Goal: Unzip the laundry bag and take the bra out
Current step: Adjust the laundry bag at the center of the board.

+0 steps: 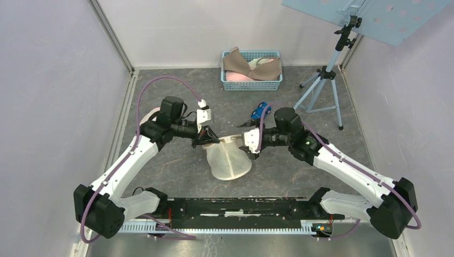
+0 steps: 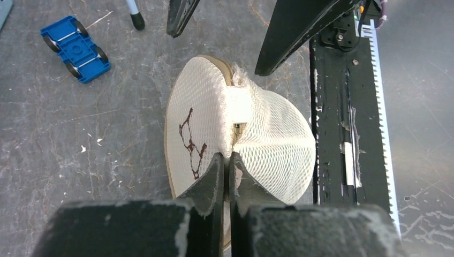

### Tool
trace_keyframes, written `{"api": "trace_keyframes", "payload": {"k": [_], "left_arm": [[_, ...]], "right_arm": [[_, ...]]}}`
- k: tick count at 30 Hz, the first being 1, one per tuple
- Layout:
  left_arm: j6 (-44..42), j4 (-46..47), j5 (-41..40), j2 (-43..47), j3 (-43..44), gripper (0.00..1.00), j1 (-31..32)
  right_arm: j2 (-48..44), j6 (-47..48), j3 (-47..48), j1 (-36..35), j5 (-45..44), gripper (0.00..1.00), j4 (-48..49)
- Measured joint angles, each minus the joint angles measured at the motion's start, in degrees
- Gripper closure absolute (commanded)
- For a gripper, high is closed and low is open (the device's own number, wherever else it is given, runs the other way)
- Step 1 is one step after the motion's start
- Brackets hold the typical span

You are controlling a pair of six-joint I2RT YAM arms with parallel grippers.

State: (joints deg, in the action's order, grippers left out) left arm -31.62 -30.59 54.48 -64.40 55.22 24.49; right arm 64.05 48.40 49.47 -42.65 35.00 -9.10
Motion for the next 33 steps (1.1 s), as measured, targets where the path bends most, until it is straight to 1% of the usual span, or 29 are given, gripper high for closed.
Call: {"api": "trace_keyframes", "payload": {"k": [3,7,9,12,14,17,19,21,22,24,25,27,28,30,33], "left_arm": [[-1.1,-0.9,1.3,-0.1,0.0,0.98,0.0],[-2.7,-2.0,3.4,-0.4,0.0,0.98,0.0],[-2.9,-2.5,4.3,-0.7,0.0,0.98,0.0],[-3.2,-3.0,4.9,-0.9,0.2,0.98,0.0],[-3.3,-3.3,5.6,-0.9,0.3,0.98,0.0],[-3.1,-3.0,6.0,-0.9,0.3,0.98,0.0],[-2.4,-2.0,6.4,-0.9,0.3,0.98,0.0],[0.2,0.2,7.0,-0.8,0.0,0.97,0.0],[2.0,2.1,7.2,-0.6,-0.5,0.96,-0.2],[7.1,6.4,7.7,0.2,-2.6,0.89,-0.5],[10.2,9.0,8.0,0.7,-4.2,0.84,-0.7],[15.7,13.7,8.2,1.7,-7.1,0.77,-1.0],[19.2,16.8,8.0,2.4,-9.0,0.72,-1.0],[24.2,21.1,7.2,3.8,-11.6,0.63,-1.0],[31.0,27.0,5.4,6.3,-14.7,0.58,-1.3]], "right_arm": [[-1.5,-0.4,0.0,0.0,1.4,0.18,-2.0],[-1.2,-3.2,0.0,0.0,3.1,0.18,-2.1],[-0.3,-5.6,0.0,0.0,4.1,0.20,-1.2],[1.4,-9.7,0.0,-0.3,5.2,0.28,0.7],[2.1,-12.2,-0.3,-0.5,5.4,0.37,2.8],[2.2,-14.9,-1.4,-0.5,5.7,0.54,5.9],[2.2,-16.6,-2.3,-0.7,5.9,0.64,8.2],[2.2,-18.2,-3.6,-0.7,5.9,0.81,10.7],[2.2,-18.8,-4.4,-0.8,5.9,0.86,12.0],[2.1,-20.1,-5.7,-0.7,5.6,0.91,14.3],[2.1,-20.6,-6.1,-0.7,5.3,0.93,15.2],[2.0,-21.8,-7.2,-0.7,5.1,0.97,16.8],[1.9,-22.3,-7.6,-0.8,5.1,0.99,17.3],[1.6,-23.7,-8.8,-0.8,5.2,1.00,18.1],[1.4,-25.6,-9.5,-0.9,5.4,1.00,18.8]]}}
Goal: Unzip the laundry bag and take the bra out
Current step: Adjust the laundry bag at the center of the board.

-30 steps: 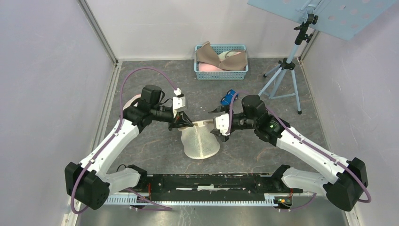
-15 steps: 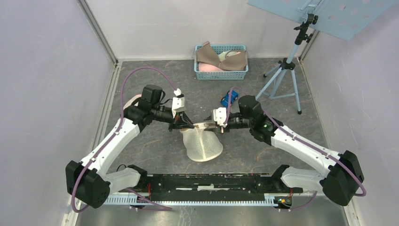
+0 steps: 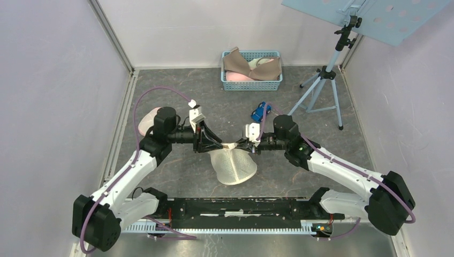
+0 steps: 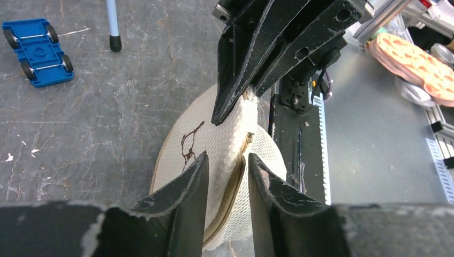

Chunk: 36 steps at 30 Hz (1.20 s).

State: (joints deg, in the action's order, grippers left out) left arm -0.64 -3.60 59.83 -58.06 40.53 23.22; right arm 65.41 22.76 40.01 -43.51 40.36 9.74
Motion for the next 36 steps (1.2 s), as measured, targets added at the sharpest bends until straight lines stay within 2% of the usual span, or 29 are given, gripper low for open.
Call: {"api": "trace_keyframes", "payload": {"k": [7,13,22,28,36], "left_arm": [[7.1,6.0,-3.2,2.4,-2.0,0.55,0.1],[7.7,5.9,-6.4,2.4,-2.1,0.52,1.5],[7.7,4.3,-11.2,2.4,-2.1,0.55,3.5],[9.7,4.3,-12.3,2.8,-2.7,0.48,3.6],[10.8,3.7,-13.3,4.5,-4.5,0.45,3.6]], "right_arm": [[-0.2,-3.5,-0.1,0.0,0.2,1.00,1.0],[-0.2,-5.8,-0.1,0.0,0.1,1.00,2.0],[-0.2,-8.4,-0.1,0.0,0.0,1.00,2.5],[-0.2,-9.4,-0.1,0.0,-0.3,1.00,2.5],[-0.2,-11.1,-0.1,0.0,-0.3,1.00,2.7]]}}
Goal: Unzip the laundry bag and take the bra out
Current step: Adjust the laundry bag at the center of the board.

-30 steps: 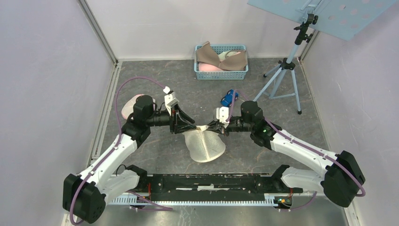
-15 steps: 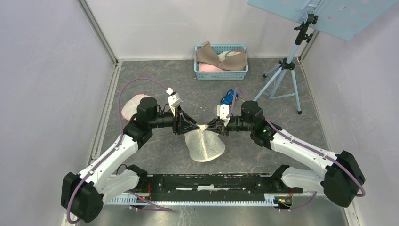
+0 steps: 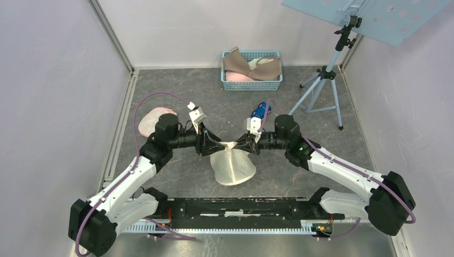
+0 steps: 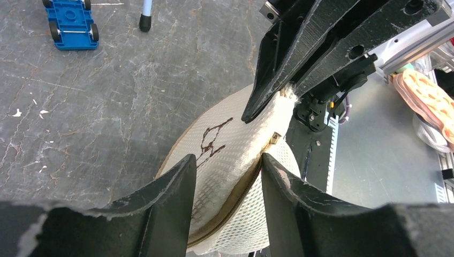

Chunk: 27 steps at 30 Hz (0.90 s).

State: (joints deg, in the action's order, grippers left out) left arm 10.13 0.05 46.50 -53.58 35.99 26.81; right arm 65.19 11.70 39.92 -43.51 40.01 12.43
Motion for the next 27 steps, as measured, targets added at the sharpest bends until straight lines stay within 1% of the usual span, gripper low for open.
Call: {"api": "trace_keyframes", "payload": {"k": [5,15,23,27], "left_arm": [[1.5,0.3,-1.0,-1.0,0.0,0.46,0.0],[11.1,4.9,-1.0,-3.4,-1.0,0.48,0.0],[13.7,7.0,-0.7,-4.8,-1.0,0.47,0.8],[14.7,7.4,-0.8,-5.1,-1.0,0.45,1.7]], "right_arm": [[0.0,-0.3,-0.1,0.0,0.2,1.00,0.0],[0.0,1.2,-0.3,0.1,0.3,1.00,0.3],[0.0,3.1,-0.3,0.1,-0.2,1.00,0.3],[0.0,4.1,-0.3,-0.2,-0.2,1.00,0.0]]}}
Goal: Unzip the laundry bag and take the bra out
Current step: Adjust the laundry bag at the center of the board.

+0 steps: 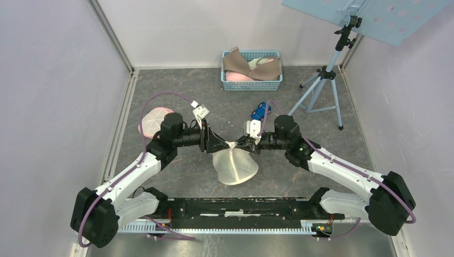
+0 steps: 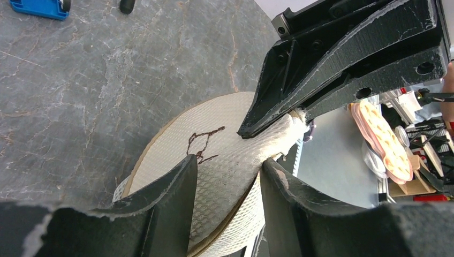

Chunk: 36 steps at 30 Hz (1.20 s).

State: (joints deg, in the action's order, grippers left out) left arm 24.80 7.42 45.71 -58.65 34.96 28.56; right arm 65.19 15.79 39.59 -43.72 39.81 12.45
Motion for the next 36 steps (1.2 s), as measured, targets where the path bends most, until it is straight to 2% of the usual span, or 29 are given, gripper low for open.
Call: {"api": "trace_keyframes", "payload": {"k": [13,24,25,27,30,31,32,34,36], "left_arm": [[3.9,0.2,-0.4,0.8,-0.7,0.47,0.6],[9.7,7.1,1.3,-2.4,-1.2,0.44,2.1],[10.1,7.4,1.3,-2.7,-1.2,0.46,2.2],[11.0,7.8,1.3,-3.0,-1.2,0.60,2.2],[12.4,9.3,2.1,-3.2,-1.2,0.88,2.5],[12.6,10.0,2.6,-3.1,-1.2,0.94,2.7],[12.8,10.3,3.0,-3.0,-1.4,0.97,2.6],[12.8,10.8,4.3,-2.6,-1.6,0.98,2.2],[11.6,10.1,6.0,-1.8,-1.6,0.98,1.4]], "right_arm": [[-0.8,5.3,0.3,-0.7,-0.4,1.00,-2.6],[-0.7,5.6,0.5,-0.7,-1.1,1.00,-2.7],[-0.7,5.6,0.5,-0.8,-1.1,1.00,-2.6],[-0.7,5.6,0.5,-0.8,-1.2,1.00,-2.7],[-0.7,6.4,0.6,-0.8,-1.6,1.00,-3.2],[-0.7,6.8,0.9,-0.9,-1.7,0.96,-4.0],[-0.8,7.2,1.2,-0.9,-1.8,0.92,-4.7],[-0.7,8.7,2.3,-1.1,-2.0,0.79,-7.2],[-0.7,10.9,3.8,-1.6,-1.7,0.71,-9.8]]}}
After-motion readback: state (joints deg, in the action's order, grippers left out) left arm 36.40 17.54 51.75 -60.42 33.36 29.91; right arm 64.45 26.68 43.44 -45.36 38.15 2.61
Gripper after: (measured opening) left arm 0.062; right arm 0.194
